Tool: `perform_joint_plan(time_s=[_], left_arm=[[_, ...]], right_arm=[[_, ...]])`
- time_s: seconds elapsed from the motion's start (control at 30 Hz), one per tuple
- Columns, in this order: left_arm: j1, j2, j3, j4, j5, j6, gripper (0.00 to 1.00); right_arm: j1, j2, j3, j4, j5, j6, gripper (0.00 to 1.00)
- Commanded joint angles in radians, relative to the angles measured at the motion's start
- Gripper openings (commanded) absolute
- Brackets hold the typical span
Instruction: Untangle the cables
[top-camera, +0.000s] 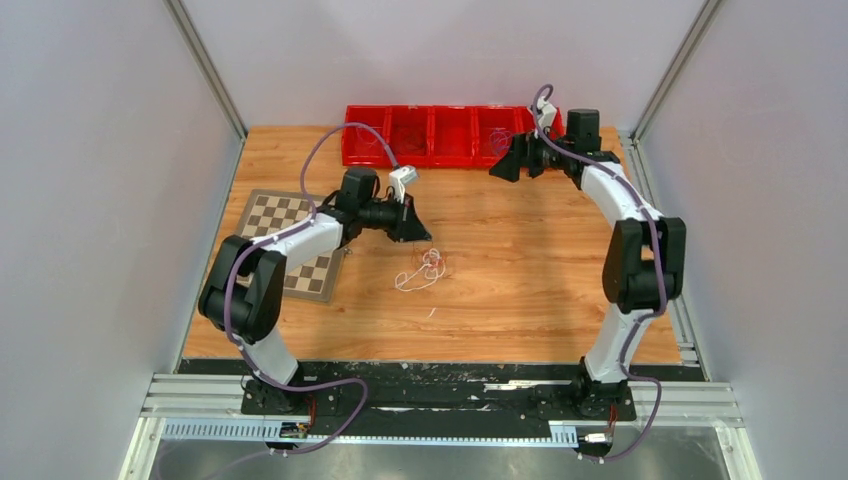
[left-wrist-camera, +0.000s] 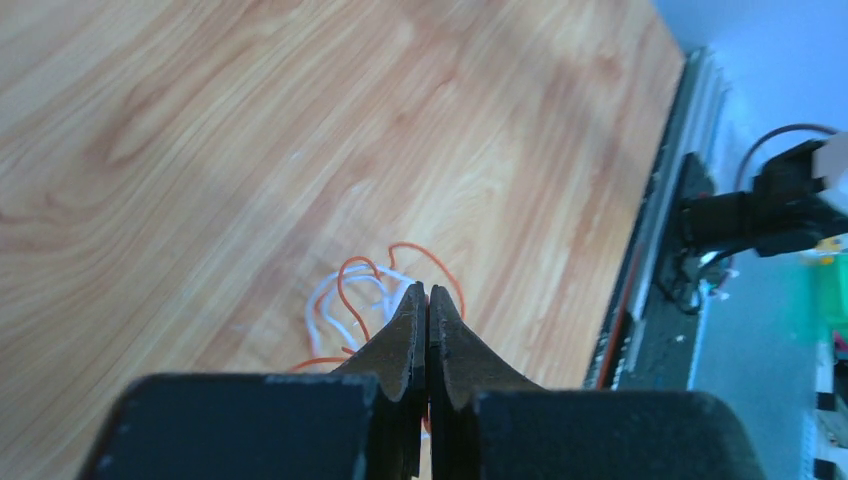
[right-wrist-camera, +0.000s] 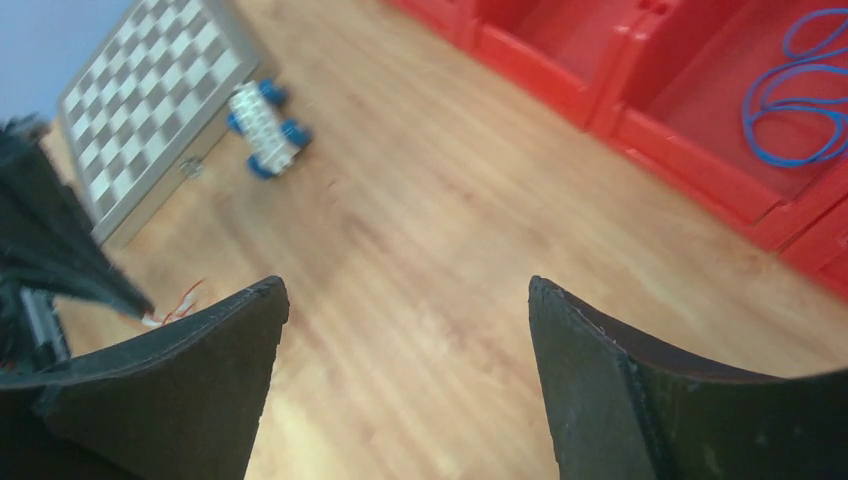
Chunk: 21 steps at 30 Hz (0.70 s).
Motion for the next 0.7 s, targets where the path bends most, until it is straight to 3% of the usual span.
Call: perform_joint_plan(time_s=[0.0,0.13,0.23,0.4,0.67], left_arm=[[0.014,-0.134,0.020,0.201,0.104,-0.172,0.00],[0.039,-0.132,-0.015,0.130,0.122,-0.158,0.01],[0.046,-0.095,-0.032,0.015,0.089,-0.083,0.33],[0.073,-0.100,-0.117,0.057,0.016,-0.121,0.54],[0.106,-0.070,-0.138,0.037,-0.113,-0.113,0.63]], right_arm=[[0.001,-0.190,-0.112,-0.113,-0.090,-0.142,0.90],[0.012,-0.226,-0.215,-0.217,-0.107,-0.197,0.90],[0.039,-0.233,-0.277,-0.243,-0.106,-0.202,0.89],[0.114,-0.218,-0.330,-0.264,-0.093,-0.208,0.87],[0.260,-0.093,-0.273,-0.242,-0.003,-0.162,0.85]])
